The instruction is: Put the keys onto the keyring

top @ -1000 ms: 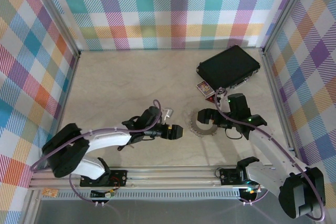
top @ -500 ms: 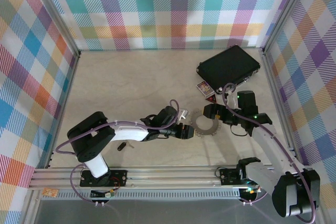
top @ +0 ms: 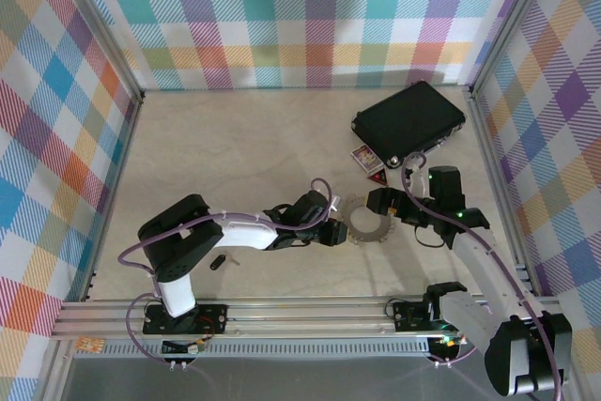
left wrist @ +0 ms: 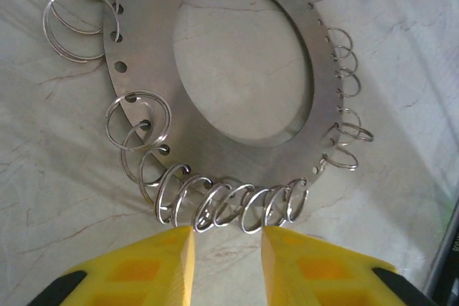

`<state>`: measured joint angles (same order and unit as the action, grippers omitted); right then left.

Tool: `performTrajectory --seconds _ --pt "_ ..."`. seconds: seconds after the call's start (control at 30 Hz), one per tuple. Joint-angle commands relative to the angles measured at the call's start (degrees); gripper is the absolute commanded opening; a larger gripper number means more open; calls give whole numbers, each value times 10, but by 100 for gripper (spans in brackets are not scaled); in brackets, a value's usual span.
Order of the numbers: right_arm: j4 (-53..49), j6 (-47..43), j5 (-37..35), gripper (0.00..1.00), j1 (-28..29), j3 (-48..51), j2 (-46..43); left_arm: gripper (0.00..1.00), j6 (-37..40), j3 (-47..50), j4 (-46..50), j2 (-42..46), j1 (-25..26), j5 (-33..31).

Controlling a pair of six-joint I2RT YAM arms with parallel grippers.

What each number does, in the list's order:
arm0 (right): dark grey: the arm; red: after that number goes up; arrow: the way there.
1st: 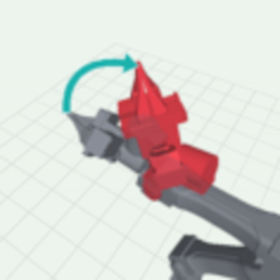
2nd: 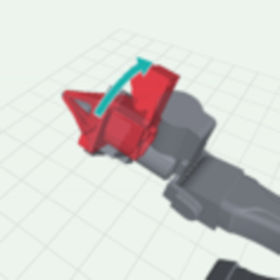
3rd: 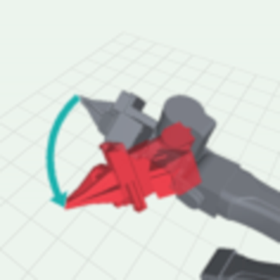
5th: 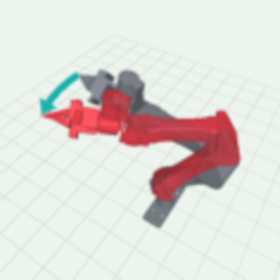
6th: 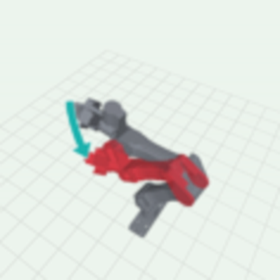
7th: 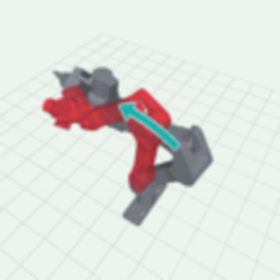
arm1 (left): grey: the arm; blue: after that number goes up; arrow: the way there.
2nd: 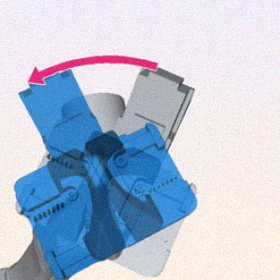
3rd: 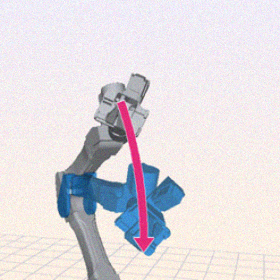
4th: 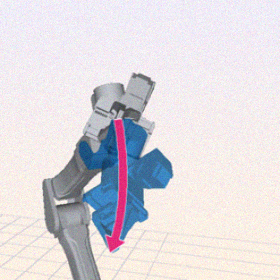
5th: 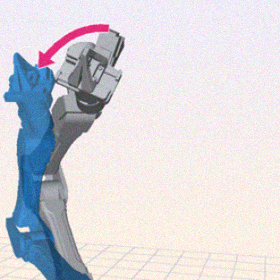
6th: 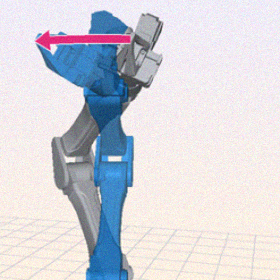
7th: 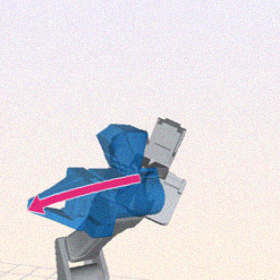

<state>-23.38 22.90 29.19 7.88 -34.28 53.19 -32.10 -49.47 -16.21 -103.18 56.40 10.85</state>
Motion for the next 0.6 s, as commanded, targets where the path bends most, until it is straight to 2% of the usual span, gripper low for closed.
performTrajectory --seconds 0.0,0.33,0.57 --pt "14 -5 -1 99 -5 4 -12 27 2 -24 13 -14 6 -8" --pt "17 -1 -10 99 -8 10 -26 25 1 -33 15 -28 6 -12" --pt "11 -2 -9 99 -8 11 -35 28 -4 -42 14 -43 6 -19"
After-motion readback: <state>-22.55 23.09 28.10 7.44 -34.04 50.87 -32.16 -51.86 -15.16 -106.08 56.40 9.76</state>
